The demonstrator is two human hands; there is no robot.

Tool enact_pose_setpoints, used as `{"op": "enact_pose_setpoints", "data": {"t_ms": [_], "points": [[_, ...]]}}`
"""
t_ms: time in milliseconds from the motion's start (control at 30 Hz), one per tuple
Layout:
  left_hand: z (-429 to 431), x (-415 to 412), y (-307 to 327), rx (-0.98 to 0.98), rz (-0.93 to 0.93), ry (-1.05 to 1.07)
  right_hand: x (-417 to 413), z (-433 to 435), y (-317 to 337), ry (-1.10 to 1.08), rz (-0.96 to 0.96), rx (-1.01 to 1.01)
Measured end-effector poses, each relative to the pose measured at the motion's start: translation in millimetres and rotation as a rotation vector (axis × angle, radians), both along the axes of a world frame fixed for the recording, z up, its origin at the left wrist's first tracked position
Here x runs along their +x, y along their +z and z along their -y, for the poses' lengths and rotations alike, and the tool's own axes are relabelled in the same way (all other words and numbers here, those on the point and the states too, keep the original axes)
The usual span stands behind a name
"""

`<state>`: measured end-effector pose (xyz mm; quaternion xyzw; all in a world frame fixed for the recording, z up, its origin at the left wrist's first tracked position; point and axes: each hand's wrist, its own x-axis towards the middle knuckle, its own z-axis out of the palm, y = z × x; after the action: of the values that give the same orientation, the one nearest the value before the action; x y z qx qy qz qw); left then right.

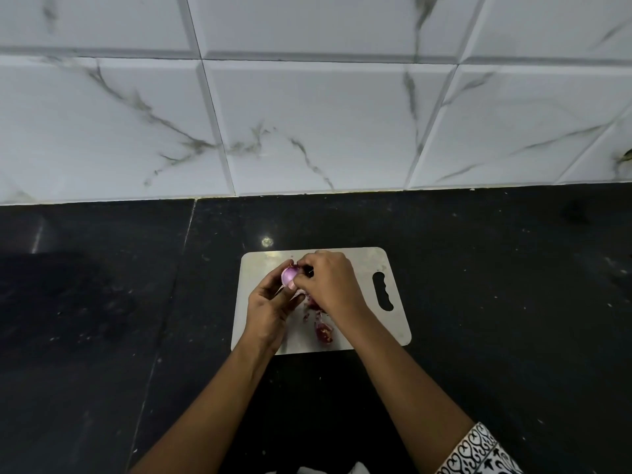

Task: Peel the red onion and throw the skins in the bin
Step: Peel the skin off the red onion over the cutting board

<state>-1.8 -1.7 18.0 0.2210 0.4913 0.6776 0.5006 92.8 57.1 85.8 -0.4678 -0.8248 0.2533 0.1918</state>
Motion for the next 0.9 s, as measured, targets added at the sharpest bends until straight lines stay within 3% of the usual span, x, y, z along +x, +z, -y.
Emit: {"op": "enact_pose_setpoints", "data": {"t_ms": [400,667,767,833,900], "points": [[1.3,-2.3,-8.1,-0.001,0.127,-0.030,0.2,-4.2,-11.3,-0.085,-0.084,-0.009],[1.6,-6.3,-18.4,0.071,0.313,-0.065,6.2,-9.2,-23.1,-0.191,-0.279,-0.255],[2.4,-6.2,-17.3,0.074,0.380,-0.059,15.2,-19.1,-24.0,-0.350,-0.522,-0.534],[3.5,-5.9,-16.0,0.064,0.410,-0.045,22.4,-24.4,-27.9,-0.345,-0.451,-0.506],[2.9,-5.9,-13.9,0.058,0.425,-0.028,27.6,-25.0,-27.7,-0.235,-0.206,-0.386]]}}
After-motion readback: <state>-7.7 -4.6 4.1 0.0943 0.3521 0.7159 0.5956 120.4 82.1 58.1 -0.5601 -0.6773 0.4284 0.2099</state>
